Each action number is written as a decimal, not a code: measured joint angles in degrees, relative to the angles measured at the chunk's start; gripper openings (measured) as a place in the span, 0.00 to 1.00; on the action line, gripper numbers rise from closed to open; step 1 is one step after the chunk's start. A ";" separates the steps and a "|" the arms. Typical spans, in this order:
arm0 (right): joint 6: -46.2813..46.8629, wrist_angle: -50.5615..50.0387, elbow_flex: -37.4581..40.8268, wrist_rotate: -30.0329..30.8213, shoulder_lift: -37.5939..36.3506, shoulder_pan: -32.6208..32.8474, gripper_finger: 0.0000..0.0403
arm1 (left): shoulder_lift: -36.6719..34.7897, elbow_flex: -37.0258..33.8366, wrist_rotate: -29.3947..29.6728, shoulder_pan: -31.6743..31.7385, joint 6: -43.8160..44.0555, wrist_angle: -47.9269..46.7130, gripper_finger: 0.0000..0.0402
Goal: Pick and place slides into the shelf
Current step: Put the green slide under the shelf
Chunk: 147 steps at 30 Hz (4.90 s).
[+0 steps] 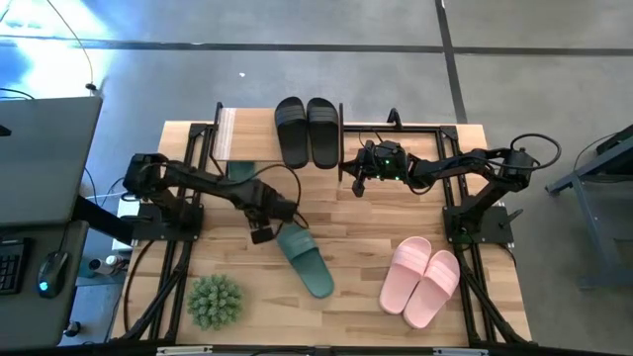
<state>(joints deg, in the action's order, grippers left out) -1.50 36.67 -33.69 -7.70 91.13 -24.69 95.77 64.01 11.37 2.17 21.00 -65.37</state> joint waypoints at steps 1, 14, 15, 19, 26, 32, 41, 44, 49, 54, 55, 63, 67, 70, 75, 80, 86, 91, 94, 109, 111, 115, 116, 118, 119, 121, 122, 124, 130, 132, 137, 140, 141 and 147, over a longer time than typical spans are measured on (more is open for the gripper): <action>0.00 0.00 0.00 -0.02 0.00 0.00 0.00 | 0.00 1.47 0.02 -1.44 0.86 0.11 0.32; 0.14 -0.24 0.00 -0.02 0.00 0.00 0.00 | -0.02 10.23 11.47 -19.52 11.22 14.68 0.32; 0.15 -0.27 0.00 -0.02 -0.02 0.00 0.00 | -0.02 10.38 13.42 -20.68 11.73 15.40 0.32; 0.15 -0.32 0.00 -0.02 -0.02 0.00 0.00 | -0.02 10.45 20.12 -24.65 13.36 18.16 0.32; 0.15 -0.62 -0.02 -0.02 -0.07 -0.02 0.00 | 2.63 12.97 21.48 -28.13 11.64 25.08 0.32; 0.15 -0.79 -0.07 -0.09 -0.09 -0.02 0.00 | 8.25 27.24 19.72 -28.49 0.59 24.04 0.32; 0.40 -0.65 -0.07 -0.28 -0.09 -0.02 0.00 | 20.44 38.42 27.96 -28.40 1.94 7.49 0.32; 0.20 -0.63 -0.04 -0.17 -0.09 -0.02 0.00 | 25.47 38.49 28.79 -27.90 6.92 5.62 0.32; 0.47 -0.60 -0.04 -0.09 -0.07 -0.01 0.00 | 29.78 38.41 25.18 -27.19 14.97 -0.01 0.32; 0.59 -0.54 -0.02 -0.13 -0.04 -0.02 0.00 | 31.20 38.63 24.61 -26.80 20.56 -7.39 0.32; 0.59 -0.49 -0.02 -0.11 -0.04 0.00 0.00 | 31.10 38.67 24.58 -26.71 20.81 -7.07 0.32; 1.05 -0.26 0.00 -0.14 -0.02 0.00 0.00 | 31.23 38.69 24.24 -25.76 21.02 -8.93 0.32; 1.05 -0.31 0.00 -0.15 -0.02 0.00 0.00 | 31.23 38.69 25.34 -25.68 21.54 -11.23 0.32; 1.05 -0.31 0.00 -0.15 -0.02 0.00 0.00 | 31.23 38.69 24.81 -25.07 21.56 -12.71 0.32; 1.05 -0.29 0.00 -0.16 -0.02 0.00 0.00 | 33.31 38.51 22.72 -22.89 21.24 -13.69 0.32; 1.05 -0.39 0.00 -0.17 -0.02 0.00 0.00 | 34.75 38.54 22.78 -21.48 21.26 -14.91 0.32; 1.03 -0.37 0.00 -0.22 -0.02 -0.02 0.00 | 34.82 38.52 25.76 -21.70 22.74 -20.94 0.20; 1.05 -0.33 0.00 -0.20 -0.02 -0.02 0.00 | 34.80 38.35 25.95 -21.65 23.01 -24.85 0.03; 1.05 -0.37 0.00 -0.20 -0.02 -0.02 0.00 | 34.80 38.14 27.94 -21.59 22.69 -24.54 0.05; 1.09 -0.43 0.00 -0.55 -0.02 -0.02 0.00 | 26.98 19.22 32.61 -16.31 22.36 -24.58 0.01; 1.05 -0.42 0.00 -0.74 -0.02 -0.02 0.00 | 22.68 15.46 32.62 -15.92 22.13 -23.51 0.01; 1.05 -0.27 0.00 -0.79 0.00 -0.02 0.00 | 13.42 7.42 33.50 -16.00 15.31 -10.68 0.01; 1.05 -0.22 0.00 -0.79 0.00 -0.02 0.00 | 11.23 5.10 33.40 -16.01 12.44 -5.77 0.01; 1.05 -0.11 0.00 -0.80 0.02 -0.02 0.00 | 7.81 0.60 32.80 -15.98 5.42 3.07 0.00; 1.05 -0.10 0.00 -0.81 0.02 -0.02 0.00 | 6.82 -1.42 32.66 -15.78 2.51 6.32 0.00; 1.05 0.00 0.00 -0.85 0.02 -0.02 0.00 | 5.82 -4.74 32.78 -14.47 0.22 9.42 0.00; 1.05 0.00 0.00 -0.85 0.04 -0.02 0.00 | 5.63 -5.89 32.86 -13.23 0.22 9.23 0.00; 1.05 0.12 0.00 -0.87 0.04 -0.02 0.00 | 5.66 -7.93 34.49 -10.47 0.27 9.14 0.00; 1.05 0.24 0.00 -0.92 0.07 0.00 0.00 | 5.63 -9.26 36.93 -4.77 -5.12 13.07 0.00; 0.84 0.24 0.00 -0.92 0.07 0.00 0.00 | 5.71 -9.33 38.01 -3.24 -8.32 15.16 0.00; 0.52 0.22 0.00 -0.93 0.07 0.00 0.00 | 5.73 -9.33 38.45 0.36 -16.82 18.92 0.00; 0.55 0.13 0.00 -1.23 0.07 0.00 0.00 | 5.73 -9.29 38.20 3.35 -19.98 19.33 0.00; 0.55 0.11 0.00 -1.31 0.07 -0.02 0.00 | 5.73 -9.29 38.28 4.37 -21.14 19.41 0.00; 0.43 0.01 0.00 -1.36 0.07 -0.02 0.00 | 5.16 -9.33 34.45 8.15 -28.53 23.61 0.00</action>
<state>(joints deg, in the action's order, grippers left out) -1.07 36.67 -33.69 -9.06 91.20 -24.71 100.93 54.68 45.82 10.31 -7.52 -41.76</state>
